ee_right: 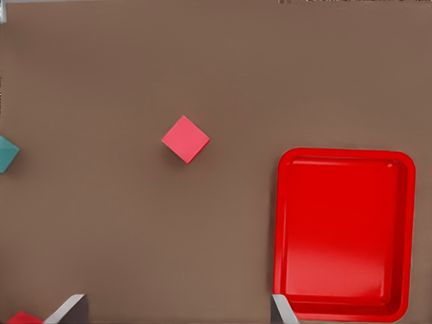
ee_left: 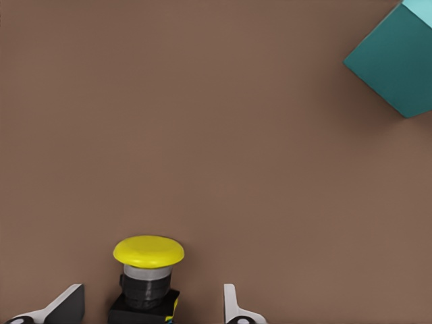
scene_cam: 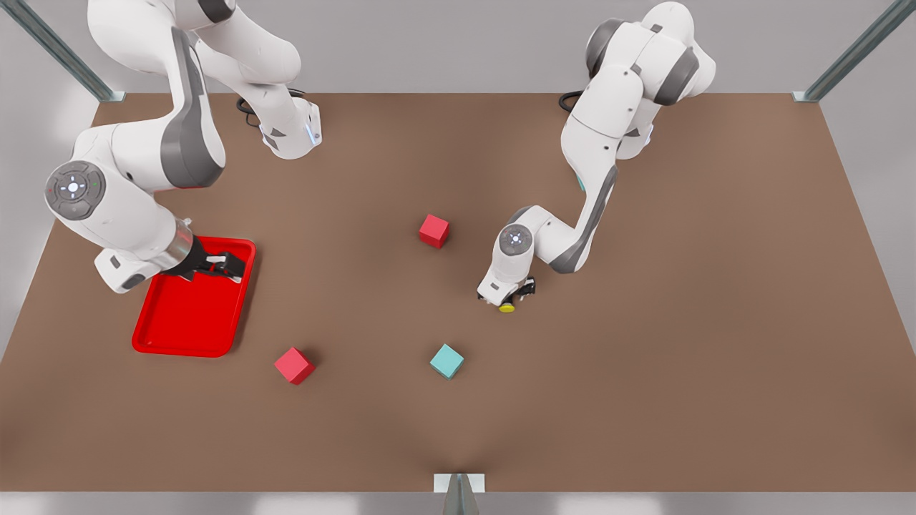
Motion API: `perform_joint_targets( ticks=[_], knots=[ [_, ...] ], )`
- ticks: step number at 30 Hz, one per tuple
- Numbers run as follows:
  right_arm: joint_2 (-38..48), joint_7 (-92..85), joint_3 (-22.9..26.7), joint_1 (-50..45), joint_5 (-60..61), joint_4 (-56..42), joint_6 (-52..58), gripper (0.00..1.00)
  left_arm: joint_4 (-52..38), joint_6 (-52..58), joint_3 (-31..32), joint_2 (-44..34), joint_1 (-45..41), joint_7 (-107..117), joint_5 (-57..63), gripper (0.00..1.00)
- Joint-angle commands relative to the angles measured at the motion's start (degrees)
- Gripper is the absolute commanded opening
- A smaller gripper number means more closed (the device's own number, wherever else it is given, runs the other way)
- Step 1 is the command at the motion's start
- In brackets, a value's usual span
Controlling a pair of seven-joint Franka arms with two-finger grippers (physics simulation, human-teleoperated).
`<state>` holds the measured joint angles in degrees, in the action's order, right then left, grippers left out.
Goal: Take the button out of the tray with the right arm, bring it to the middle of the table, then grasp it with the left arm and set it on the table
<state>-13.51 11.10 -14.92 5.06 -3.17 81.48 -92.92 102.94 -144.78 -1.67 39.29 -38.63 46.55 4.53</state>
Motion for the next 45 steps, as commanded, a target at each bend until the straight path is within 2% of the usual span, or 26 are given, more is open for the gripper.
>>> perform_joint_targets(
  ticks=[1,6,7,9,10,18,25,27,29,30,33,37,40,45],
  knots=[
    [0.0,-9.0,0.0,0.0,0.0,-0.1,-0.1,1.0,0.0,-0.5,0.0,0.3,0.0,-0.1,0.1,1.0],
    [-0.2,-9.0,0.0,0.0,0.0,-0.4,-0.1,1.0,0.0,-0.5,0.0,0.5,0.0,-1.3,0.1,1.0],
    [-0.2,-9.0,0.0,0.0,0.0,-0.4,-0.2,1.0,0.0,-0.5,0.0,0.4,0.0,-1.3,0.1,0.95],
    [-0.2,-9.0,0.0,0.0,0.0,-0.4,-0.1,1.0,0.0,-0.5,0.0,0.5,0.0,-1.3,0.1,0.74],
    [-0.2,-9.0,0.1,0.0,0.0,-0.4,-0.2,1.0,0.0,-0.4,0.1,0.4,0.1,-1.3,0.1,0.68],
    [-0.2,-9.0,0.1,0.2,-0.3,-0.4,-0.1,1.0,-0.1,-0.2,0.0,0.4,0.1,-1.3,0.0,0.46],
    [-0.2,-9.0,0.1,0.1,-0.3,-0.4,-0.1,1.0,-4.4,6.3,-0.2,0.3,0.2,-1.2,-0.1,0.45],
    [-0.2,-9.0,0.1,0.1,-0.3,-0.4,-0.1,1.0,-10.3,20.0,-0.4,0.3,0.0,-0.9,0.2,0.45],
    [-0.2,-9.0,0.1,0.2,-0.3,-0.4,-0.1,1.0,-17.1,37.6,-0.8,0.4,-0.2,7.9,7.5,0.45],
    [-0.2,-9.0,0.1,0.0,-0.7,-0.4,-0.1,1.0,-20.3,44.2,-0.8,0.5,-0.3,19.9,9.4,0.45],
    [-0.2,-9.0,0.1,0.0,-0.7,-0.4,-0.1,1.0,-23.7,44.0,-0.8,1.5,-1.0,62.8,14.4,0.45],
    [-0.2,-9.0,0.1,0.0,-0.8,-0.4,-0.1,1.0,-24.0,45.6,-0.8,1.9,-4.3,115.1,34.0,0.45],
    [-0.6,-9.0,0.1,-0.2,-1.4,-0.4,-0.1,1.0,-23.9,46.9,-0.8,6.1,-5.2,122.3,43.0,0.45],
    [-0.6,-9.0,0.1,-0.2,-1.4,-0.4,-0.1,1.0,-23.6,55.1,-1.6,11.4,-4.3,126.1,57.3,0.45]
  ],
)
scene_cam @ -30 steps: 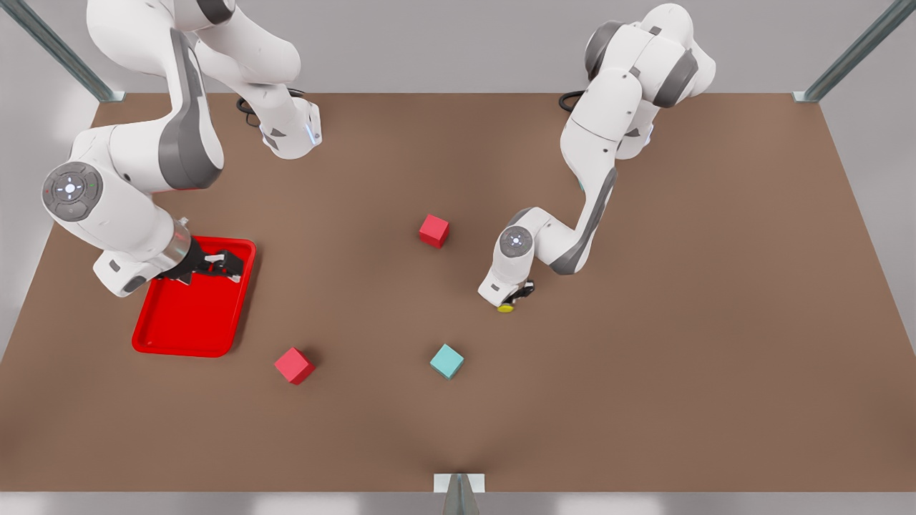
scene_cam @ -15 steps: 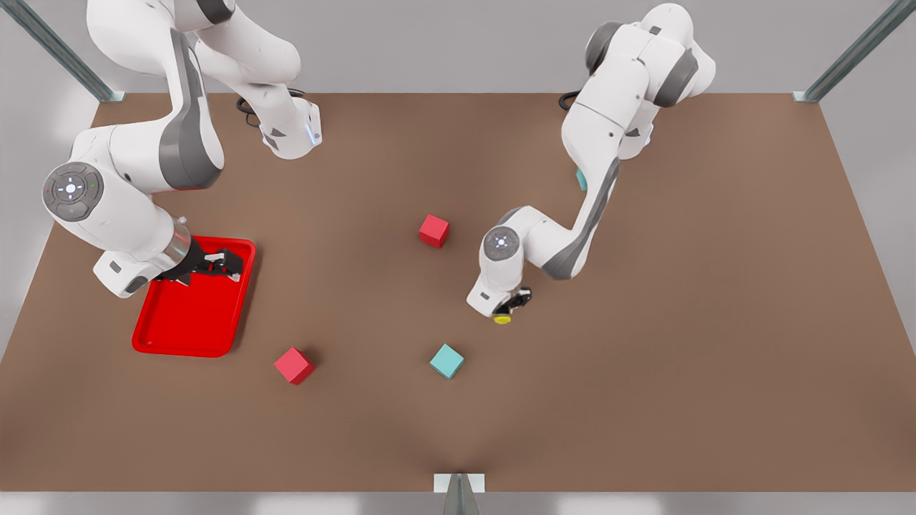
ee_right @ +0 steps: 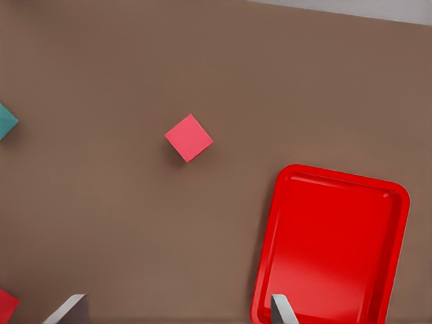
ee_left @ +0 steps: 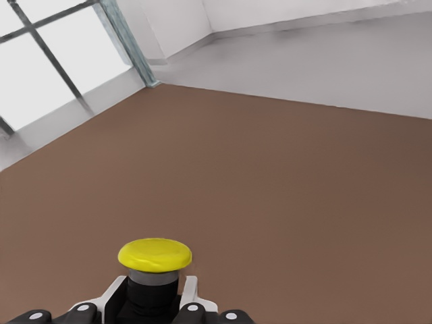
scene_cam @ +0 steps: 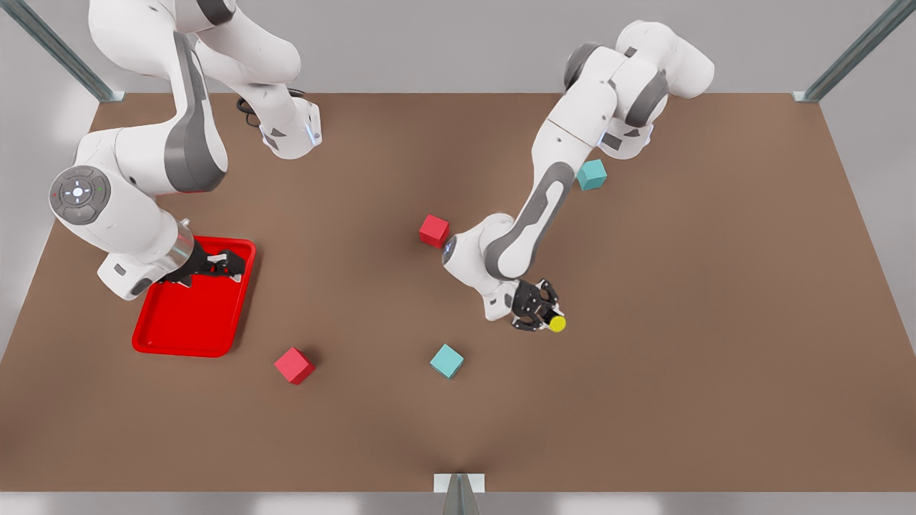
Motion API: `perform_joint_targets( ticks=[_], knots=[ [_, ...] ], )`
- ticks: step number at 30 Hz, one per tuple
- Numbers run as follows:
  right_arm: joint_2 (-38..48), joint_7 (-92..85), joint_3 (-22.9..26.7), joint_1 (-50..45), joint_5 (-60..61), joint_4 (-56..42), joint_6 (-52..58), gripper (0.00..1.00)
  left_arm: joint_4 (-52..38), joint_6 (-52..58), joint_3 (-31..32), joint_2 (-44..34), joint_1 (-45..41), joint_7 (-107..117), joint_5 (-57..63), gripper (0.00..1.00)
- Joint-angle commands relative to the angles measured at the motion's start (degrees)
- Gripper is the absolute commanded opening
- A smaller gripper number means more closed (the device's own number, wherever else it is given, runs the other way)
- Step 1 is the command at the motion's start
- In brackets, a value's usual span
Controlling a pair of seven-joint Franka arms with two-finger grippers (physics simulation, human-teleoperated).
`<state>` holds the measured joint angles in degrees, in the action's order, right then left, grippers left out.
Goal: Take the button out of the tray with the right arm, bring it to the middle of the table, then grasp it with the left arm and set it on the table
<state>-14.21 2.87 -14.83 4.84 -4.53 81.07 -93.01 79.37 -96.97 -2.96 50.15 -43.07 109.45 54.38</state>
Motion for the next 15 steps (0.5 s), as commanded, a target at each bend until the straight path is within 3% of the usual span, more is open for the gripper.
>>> perform_joint_targets(
  ticks=[1,6,15],
  knots=[
    [0.1,-0.8,0.0,0.0,0.0,0.1,0.0,1.0,0.8,9.0,-0.6,1.0,0.2,62.9,7.4,0.45],
    [0.1,-0.8,0.0,-0.1,-0.6,0.0,0.0,1.0,1.6,9.6,-1.0,7.5,0.3,62.9,9.2,0.45],
    [0.1,-0.8,0.0,-0.1,-0.6,0.0,0.0,1.0,1.6,8.5,-1.1,10.3,1.5,62.7,12.0,0.45]
  ],
)
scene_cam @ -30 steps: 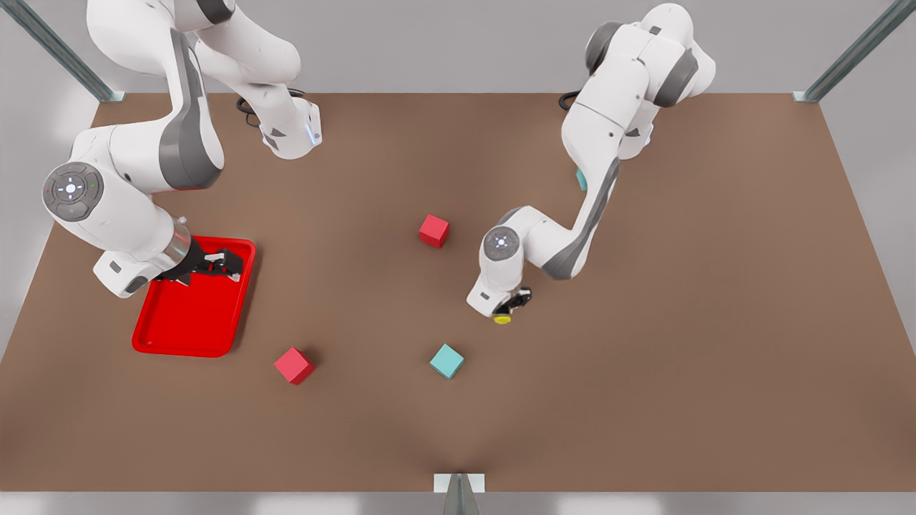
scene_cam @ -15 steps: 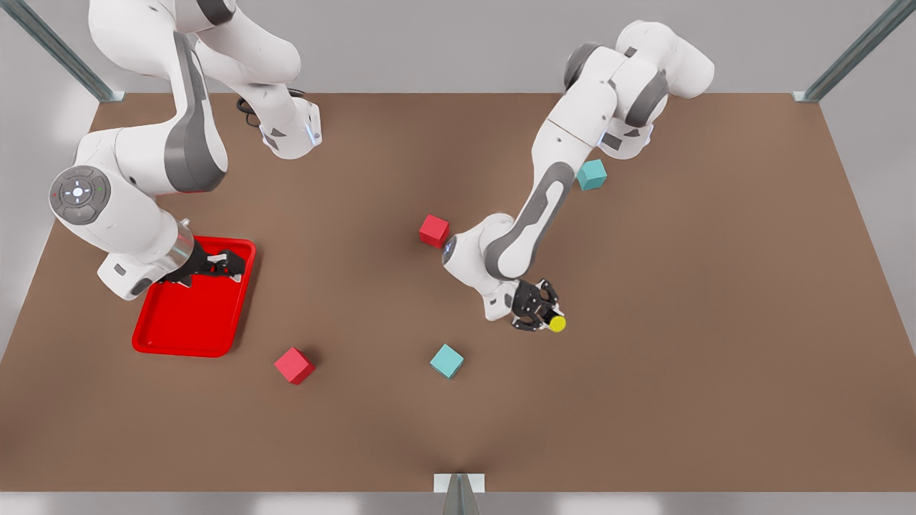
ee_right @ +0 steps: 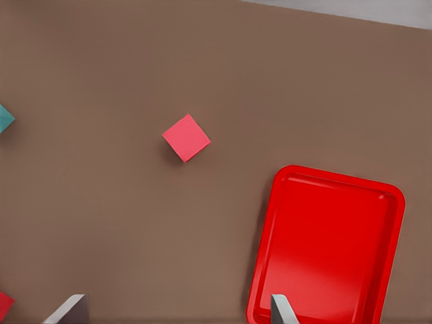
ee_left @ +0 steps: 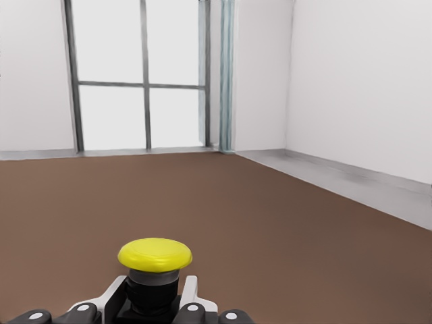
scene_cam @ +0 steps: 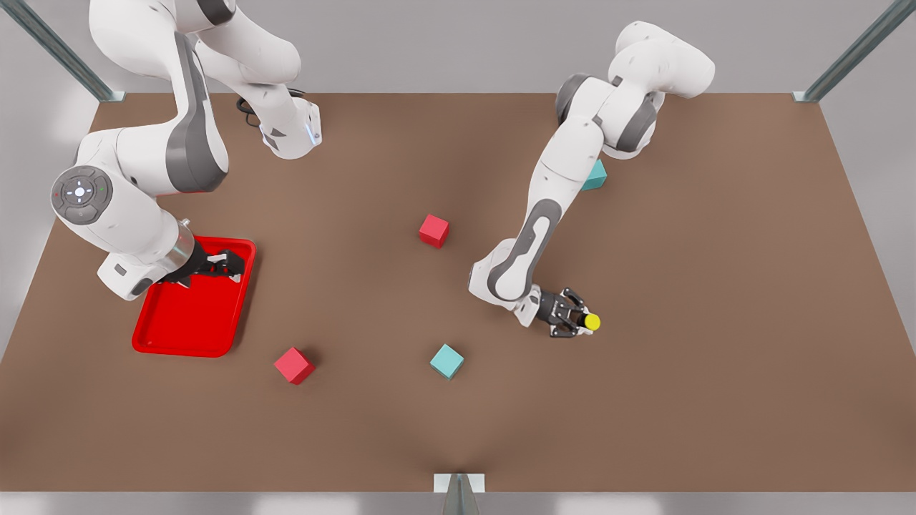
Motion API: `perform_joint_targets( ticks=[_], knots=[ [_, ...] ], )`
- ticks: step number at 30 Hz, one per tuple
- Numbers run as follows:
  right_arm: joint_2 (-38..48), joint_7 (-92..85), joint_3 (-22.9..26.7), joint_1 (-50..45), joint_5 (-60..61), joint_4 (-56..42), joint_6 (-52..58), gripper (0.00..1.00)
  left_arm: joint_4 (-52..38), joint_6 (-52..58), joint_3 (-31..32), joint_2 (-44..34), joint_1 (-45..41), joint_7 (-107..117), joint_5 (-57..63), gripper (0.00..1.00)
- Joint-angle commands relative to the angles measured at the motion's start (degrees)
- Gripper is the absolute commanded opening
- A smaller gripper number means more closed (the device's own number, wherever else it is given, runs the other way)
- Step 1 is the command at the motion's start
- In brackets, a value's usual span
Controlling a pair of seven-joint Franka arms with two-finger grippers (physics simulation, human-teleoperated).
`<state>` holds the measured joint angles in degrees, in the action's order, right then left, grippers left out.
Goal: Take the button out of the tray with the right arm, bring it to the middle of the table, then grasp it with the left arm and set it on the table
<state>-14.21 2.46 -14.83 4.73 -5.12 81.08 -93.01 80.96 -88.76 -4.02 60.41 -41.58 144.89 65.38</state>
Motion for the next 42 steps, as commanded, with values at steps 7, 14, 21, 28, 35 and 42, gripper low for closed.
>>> perform_joint_targets(
  ticks=[7,14,21,28,35,42],
  knots=[
    [0.1,-0.4,0.0,-0.2,0.0,0.0,0.0,1.0,0.0,0.4,0.0,0.9,0.6,27.1,2.8,0.45],
    [0.2,-0.4,0.0,-0.2,0.0,0.0,0.0,1.0,0.0,0.7,0.0,0.9,0.5,26.3,3.4,0.46],
    [0.1,-0.3,0.0,-0.2,0.0,0.0,0.0,1.0,0.5,2.1,0.0,0.9,0.4,9.6,3.4,0.46],
    [0.1,-0.3,0.0,-0.2,0.0,0.0,0.0,1.0,1.3,2.4,0.0,0.9,0.4,7.5,3.4,0.81],
    [0.1,-0.3,-0.3,-0.3,-0.6,0.0,0.0,1.0,1.3,2.6,0.0,1.3,0.4,8.0,3.4,1.0],
    [0.1,-0.2,-0.3,-1.6,-1.3,0.1,0.0,1.0,1.3,2.9,0.0,1.1,0.4,7.6,4.8,1.0]
  ],
)
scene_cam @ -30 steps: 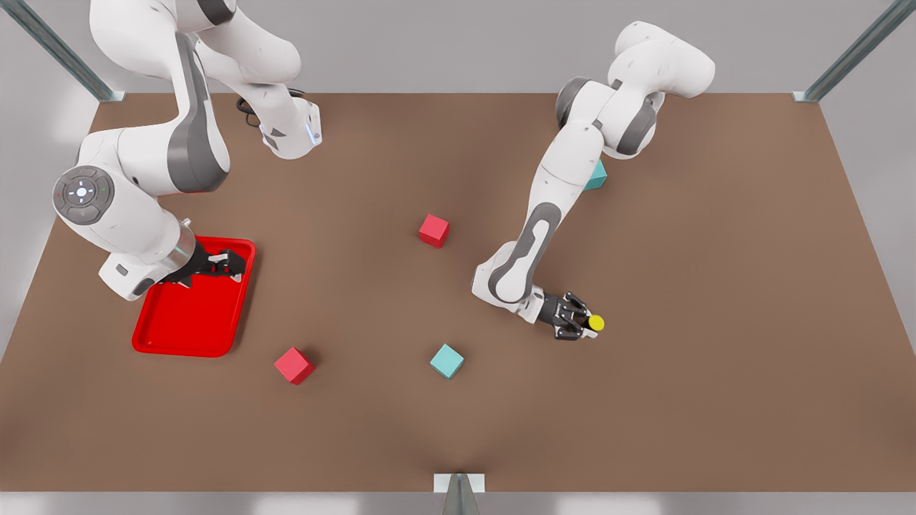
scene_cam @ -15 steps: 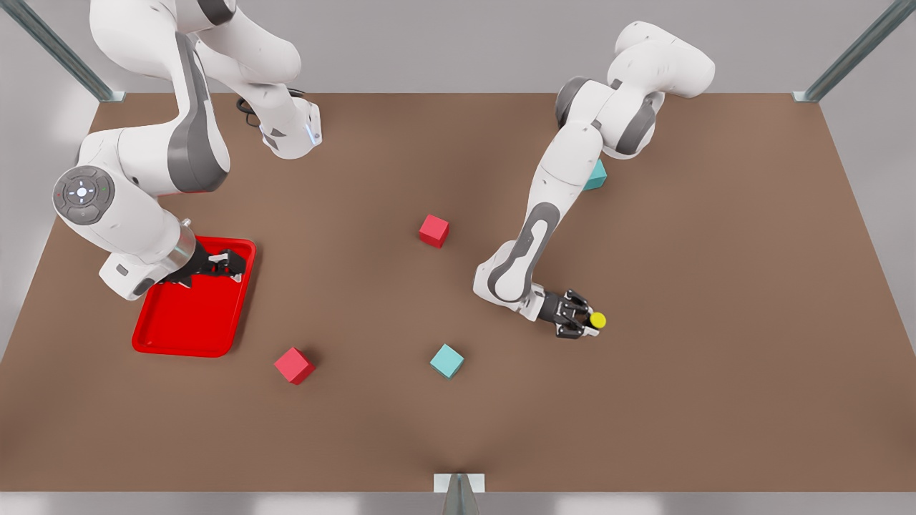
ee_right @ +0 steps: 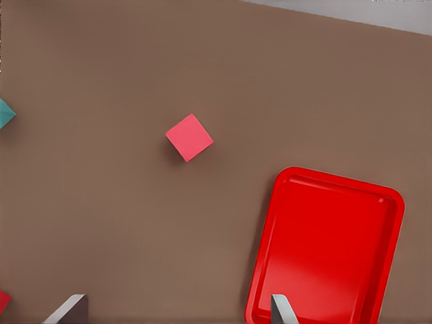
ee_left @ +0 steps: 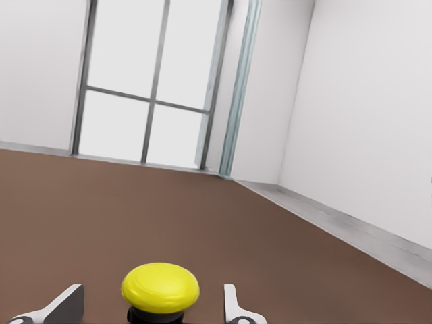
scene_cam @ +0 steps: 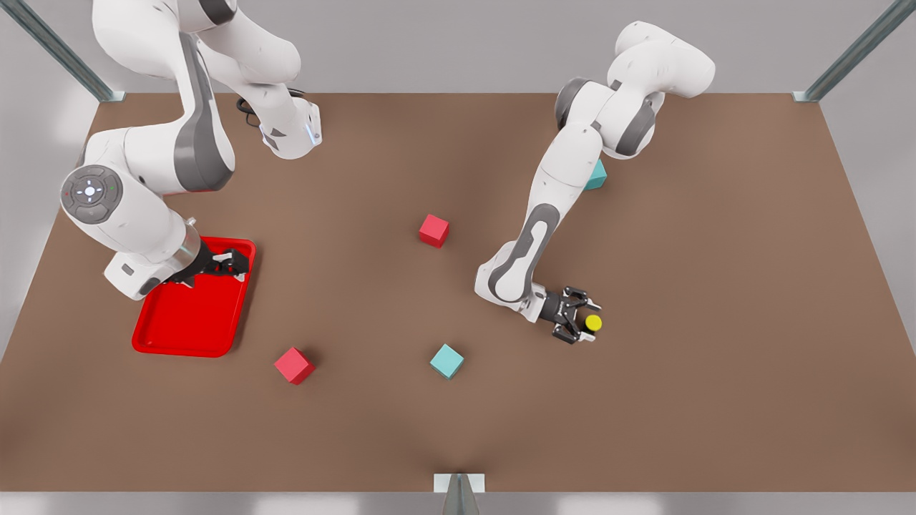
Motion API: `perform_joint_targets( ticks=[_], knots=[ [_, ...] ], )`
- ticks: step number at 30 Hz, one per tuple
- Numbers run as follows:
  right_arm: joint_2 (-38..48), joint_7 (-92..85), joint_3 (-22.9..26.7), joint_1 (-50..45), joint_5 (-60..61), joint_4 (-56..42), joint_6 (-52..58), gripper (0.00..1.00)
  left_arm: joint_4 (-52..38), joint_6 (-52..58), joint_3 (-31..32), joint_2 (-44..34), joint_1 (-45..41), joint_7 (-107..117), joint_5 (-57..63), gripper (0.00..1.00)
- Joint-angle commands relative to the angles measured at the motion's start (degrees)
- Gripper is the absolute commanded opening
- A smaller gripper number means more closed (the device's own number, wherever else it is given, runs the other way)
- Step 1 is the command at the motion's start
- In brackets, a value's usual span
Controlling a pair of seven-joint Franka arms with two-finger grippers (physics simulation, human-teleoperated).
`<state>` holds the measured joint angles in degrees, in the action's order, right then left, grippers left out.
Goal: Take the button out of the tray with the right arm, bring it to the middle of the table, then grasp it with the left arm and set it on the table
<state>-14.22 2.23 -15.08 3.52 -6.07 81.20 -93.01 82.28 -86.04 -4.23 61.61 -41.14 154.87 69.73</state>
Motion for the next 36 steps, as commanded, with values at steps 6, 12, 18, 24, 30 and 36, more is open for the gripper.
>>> perform_joint_targets(
  ticks=[6,12,18,24,30,36],
  knots=[
    [0.1,0.1,0.0,-1.1,-0.9,0.1,0.0,1.0,0.0,2.2,-0.5,-0.3,-0.2,-2.6,1.7,1.0],
    [0.1,0.1,-0.1,-3.3,-3.1,0.4,0.2,1.0,-0.2,2.6,-0.6,-0.5,-0.2,-4.1,2.9,1.0],
    [0.1,0.1,0.0,-3.2,-3.1,0.3,0.2,1.0,-1.2,2.9,-0.5,-14.9,0.0,-39.9,-4.9,1.0],
    [0.1,0.1,0.0,-3.1,-3.1,0.3,0.2,1.0,-26.7,17.9,-1.5,-29.6,18.2,-163.4,-62.1,1.0],
    [0.1,0.1,0.0,-2.7,-3.1,0.2,0.3,1.0,1.9,6.5,-0.8,-60.6,20.7,-166.4,-63.8,1.0],
    [0.1,0.0,0.2,-2.6,-3.2,0.0,0.3,1.0,3.3,6.9,-1.0,-62.0,20.8,-173.1,-63.9,1.0]
  ],
)
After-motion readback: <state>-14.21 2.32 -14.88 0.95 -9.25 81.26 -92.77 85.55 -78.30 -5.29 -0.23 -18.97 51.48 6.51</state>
